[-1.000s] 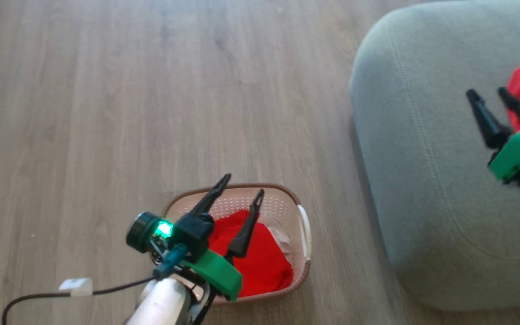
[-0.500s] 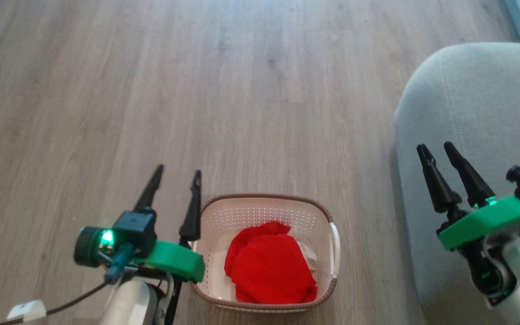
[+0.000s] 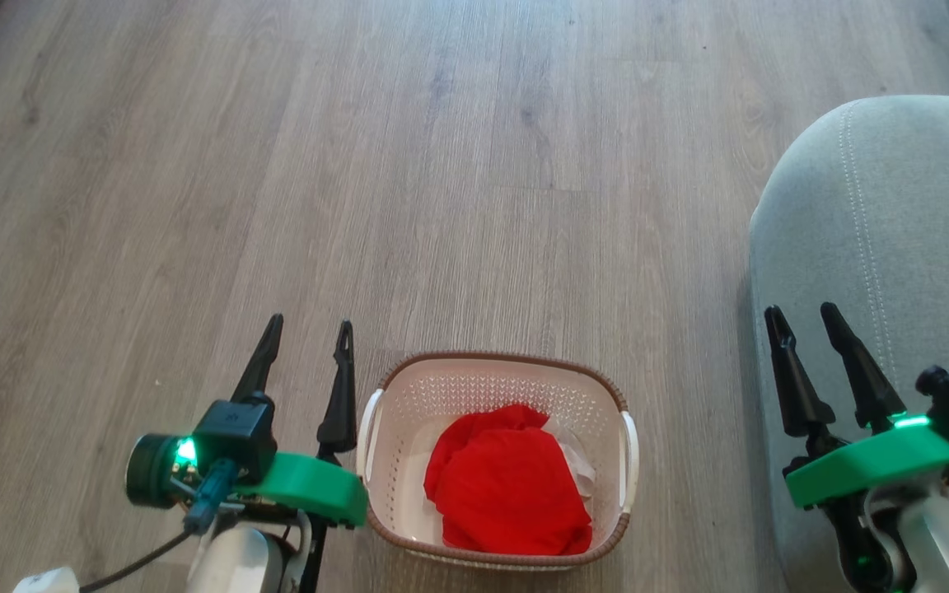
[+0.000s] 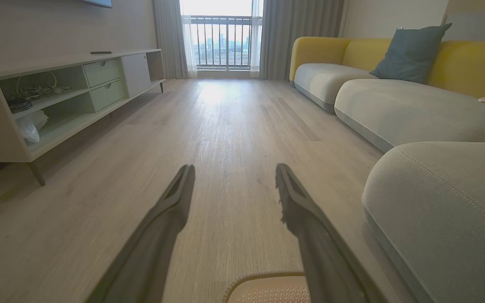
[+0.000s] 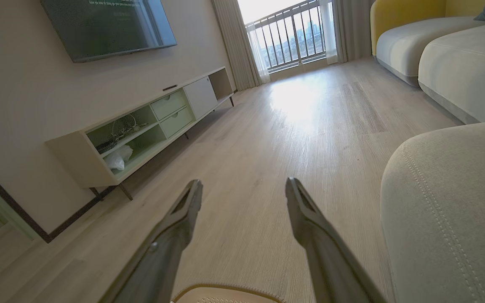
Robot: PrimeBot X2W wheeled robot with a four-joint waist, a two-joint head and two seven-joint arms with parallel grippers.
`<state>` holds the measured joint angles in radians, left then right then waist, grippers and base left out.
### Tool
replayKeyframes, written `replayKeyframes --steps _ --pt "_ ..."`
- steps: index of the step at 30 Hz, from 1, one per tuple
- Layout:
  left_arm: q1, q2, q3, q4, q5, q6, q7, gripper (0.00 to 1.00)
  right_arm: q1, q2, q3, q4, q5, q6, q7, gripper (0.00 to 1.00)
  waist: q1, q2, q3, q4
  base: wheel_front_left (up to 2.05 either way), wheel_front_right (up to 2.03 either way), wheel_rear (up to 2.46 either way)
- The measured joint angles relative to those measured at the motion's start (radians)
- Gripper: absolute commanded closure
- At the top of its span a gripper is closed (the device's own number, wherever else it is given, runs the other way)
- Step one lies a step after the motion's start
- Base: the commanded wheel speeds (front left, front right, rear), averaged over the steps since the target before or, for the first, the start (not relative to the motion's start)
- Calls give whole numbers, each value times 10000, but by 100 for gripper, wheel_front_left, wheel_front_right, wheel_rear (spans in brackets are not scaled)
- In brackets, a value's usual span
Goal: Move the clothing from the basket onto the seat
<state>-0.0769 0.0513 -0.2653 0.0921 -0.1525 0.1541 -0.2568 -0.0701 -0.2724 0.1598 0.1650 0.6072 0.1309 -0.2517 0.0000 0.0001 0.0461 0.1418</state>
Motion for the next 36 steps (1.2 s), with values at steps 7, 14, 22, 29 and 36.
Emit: replayKeyframes --steps 7,14,22,29,36 --pt "1 0 -244 94 -2 73 0 0 124 268 -309 0 -382 0 -6 0 0 0 97 -9 0 0 0" --pt "1 -2 -263 138 -2 73 2 0 144 453 -591 15 -468 0 -6 0 0 0 152 -40 0 0 0" --pt "-4 -2 -284 138 0 65 0 0 143 474 -650 23 -564 0 -6 0 0 0 239 -96 0 0 0" --pt "-6 -2 -320 136 29 63 0 0 143 476 -709 27 -610 0 -6 0 0 0 265 -136 0 0 0" --pt "-8 -2 -366 134 44 63 0 0 142 476 -708 44 -608 0 -6 0 0 0 291 -185 0 0 0"
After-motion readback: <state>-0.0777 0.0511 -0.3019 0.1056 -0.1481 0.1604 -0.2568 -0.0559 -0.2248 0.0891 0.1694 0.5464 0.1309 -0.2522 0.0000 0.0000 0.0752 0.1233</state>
